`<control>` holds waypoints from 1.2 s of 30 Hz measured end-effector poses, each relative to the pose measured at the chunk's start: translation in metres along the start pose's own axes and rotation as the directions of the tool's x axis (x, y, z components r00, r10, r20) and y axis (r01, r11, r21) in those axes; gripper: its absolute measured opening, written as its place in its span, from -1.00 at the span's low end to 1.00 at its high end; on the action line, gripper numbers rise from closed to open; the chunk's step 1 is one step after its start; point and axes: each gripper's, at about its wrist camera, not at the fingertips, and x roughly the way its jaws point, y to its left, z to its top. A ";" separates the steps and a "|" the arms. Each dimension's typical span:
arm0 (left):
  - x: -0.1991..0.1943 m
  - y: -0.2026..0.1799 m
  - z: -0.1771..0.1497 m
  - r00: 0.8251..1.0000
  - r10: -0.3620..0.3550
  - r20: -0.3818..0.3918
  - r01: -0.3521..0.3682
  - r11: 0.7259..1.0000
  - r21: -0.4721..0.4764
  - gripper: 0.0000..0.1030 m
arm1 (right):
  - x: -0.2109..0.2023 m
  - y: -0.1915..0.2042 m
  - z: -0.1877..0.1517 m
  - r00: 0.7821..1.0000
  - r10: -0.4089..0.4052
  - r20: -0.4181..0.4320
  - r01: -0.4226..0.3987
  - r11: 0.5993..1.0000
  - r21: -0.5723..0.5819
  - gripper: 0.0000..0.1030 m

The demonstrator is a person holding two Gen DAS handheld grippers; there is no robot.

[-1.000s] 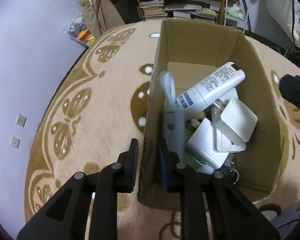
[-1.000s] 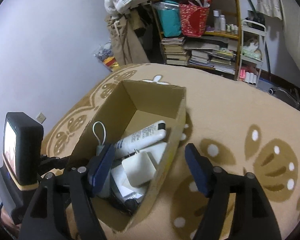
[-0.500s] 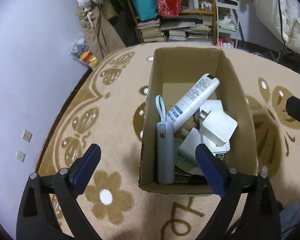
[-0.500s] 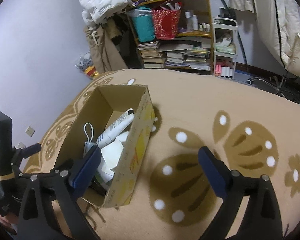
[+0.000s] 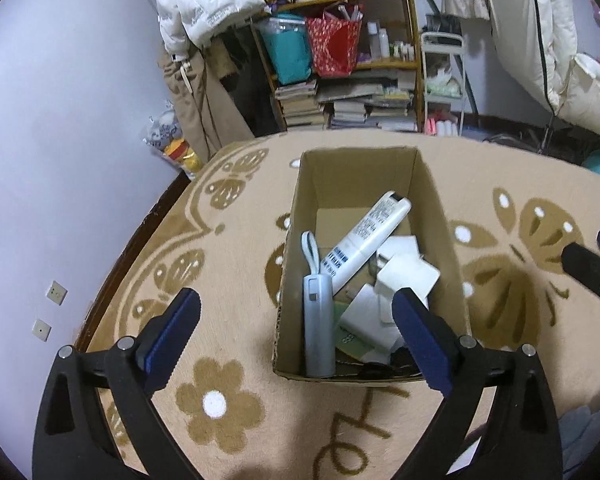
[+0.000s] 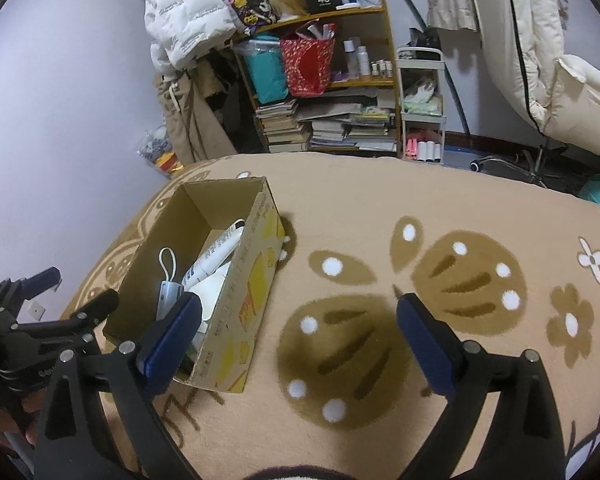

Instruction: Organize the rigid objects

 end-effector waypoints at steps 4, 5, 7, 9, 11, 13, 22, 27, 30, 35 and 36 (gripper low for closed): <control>-0.016 -0.004 0.001 0.999 0.007 0.043 -0.007 1.000 -0.009 0.86 | -0.013 -0.007 -0.005 0.999 0.013 0.031 -0.013 1.000 0.014 0.99; -0.020 -0.004 0.000 0.999 0.007 0.054 -0.006 1.000 -0.015 0.86 | -0.016 -0.009 -0.006 0.999 0.015 0.039 -0.016 1.000 0.016 0.99; -0.028 -0.003 0.000 0.997 0.004 0.076 -0.002 1.000 -0.030 0.86 | -0.025 -0.013 -0.009 0.998 0.016 0.058 -0.018 1.000 0.017 0.99; -0.036 -0.001 -0.001 0.995 0.001 0.096 0.003 0.999 -0.044 0.86 | -0.033 -0.017 -0.011 0.997 0.013 0.082 -0.014 1.000 0.012 0.99; -0.043 0.001 -0.002 0.994 0.001 0.111 0.006 0.998 -0.058 0.86 | -0.041 -0.018 -0.013 0.995 0.003 0.103 -0.002 1.000 -0.007 0.99; -0.049 0.004 -0.005 0.992 -0.002 0.126 0.011 0.997 -0.073 0.86 | -0.049 -0.017 -0.014 0.992 -0.006 0.123 0.009 1.000 -0.028 0.99; -0.073 0.007 -0.018 0.983 0.002 0.184 0.015 0.996 -0.092 0.86 | -0.077 -0.013 -0.022 0.978 -0.012 0.207 0.029 0.997 -0.078 0.99; -0.078 0.002 -0.024 0.977 0.005 0.212 0.014 0.996 -0.089 0.86 | -0.084 -0.019 -0.027 0.974 -0.013 0.227 0.030 0.997 -0.071 0.99; -0.079 0.002 -0.026 0.975 -0.003 0.220 0.024 0.996 -0.091 0.86 | -0.085 -0.023 -0.031 0.972 -0.006 0.236 0.019 0.998 -0.054 0.99; -0.076 0.002 -0.027 0.976 -0.016 0.219 0.037 0.995 -0.096 0.86 | -0.082 -0.025 -0.033 0.971 -0.011 0.237 0.022 0.999 -0.045 0.99; -0.076 0.002 -0.027 0.976 -0.021 0.219 0.044 0.994 -0.099 0.86 | -0.082 -0.024 -0.033 0.971 -0.014 0.237 0.025 0.999 -0.044 0.99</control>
